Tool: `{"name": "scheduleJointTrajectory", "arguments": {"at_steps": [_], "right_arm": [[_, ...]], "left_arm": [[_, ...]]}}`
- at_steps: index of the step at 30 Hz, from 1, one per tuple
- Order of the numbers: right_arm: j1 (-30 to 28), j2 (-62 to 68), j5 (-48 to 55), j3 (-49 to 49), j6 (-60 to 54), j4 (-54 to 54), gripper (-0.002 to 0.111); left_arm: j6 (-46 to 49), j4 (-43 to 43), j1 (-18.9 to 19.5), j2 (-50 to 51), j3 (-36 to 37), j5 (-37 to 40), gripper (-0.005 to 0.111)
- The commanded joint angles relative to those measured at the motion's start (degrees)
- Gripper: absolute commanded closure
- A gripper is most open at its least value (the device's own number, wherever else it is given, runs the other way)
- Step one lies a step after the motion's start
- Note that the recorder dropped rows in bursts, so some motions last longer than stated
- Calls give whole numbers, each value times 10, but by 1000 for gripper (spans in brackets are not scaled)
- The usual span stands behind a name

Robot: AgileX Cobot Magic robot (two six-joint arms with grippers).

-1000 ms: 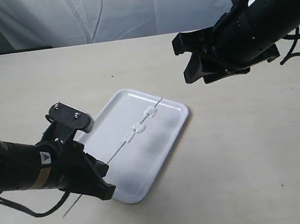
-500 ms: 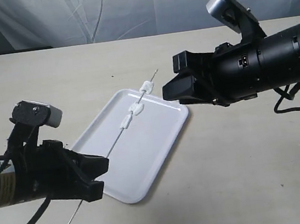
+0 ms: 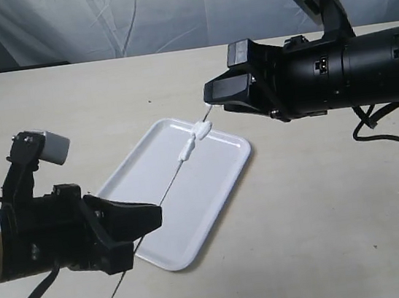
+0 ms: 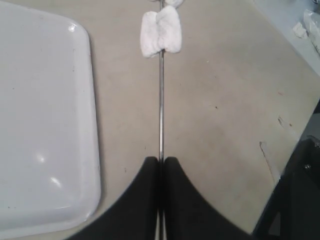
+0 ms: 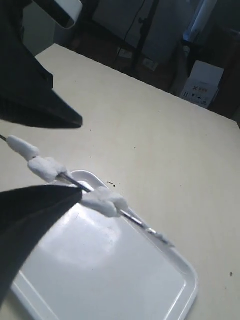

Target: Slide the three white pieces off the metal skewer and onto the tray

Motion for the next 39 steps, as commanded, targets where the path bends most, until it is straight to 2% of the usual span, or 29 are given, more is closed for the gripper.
{"name": "scheduleJointTrajectory", "arguments": {"at_steps": [1, 10, 16, 29, 30, 34, 39], "right_arm": [[-1, 0, -10, 2, -8, 4, 71], [-1, 0, -24, 2, -8, 5, 71], [-1, 0, -37, 2, -8, 6, 71], [-1, 0, -46, 2, -11, 15, 72], [-1, 0, -46, 2, -11, 15, 75], [-1, 0, -48, 2, -11, 15, 107], [-1, 0, -52, 2, -11, 15, 109]], "left_arm": [[8, -9, -3, -6, 2, 6, 107], [11, -8, -3, -6, 2, 6, 107], [11, -18, -3, -6, 2, -32, 107], [26, -20, -3, -6, 2, -13, 107], [26, -20, -3, -6, 2, -15, 107], [27, -28, -3, -6, 2, -21, 107], [27, -25, -3, -6, 2, -30, 107]]}}
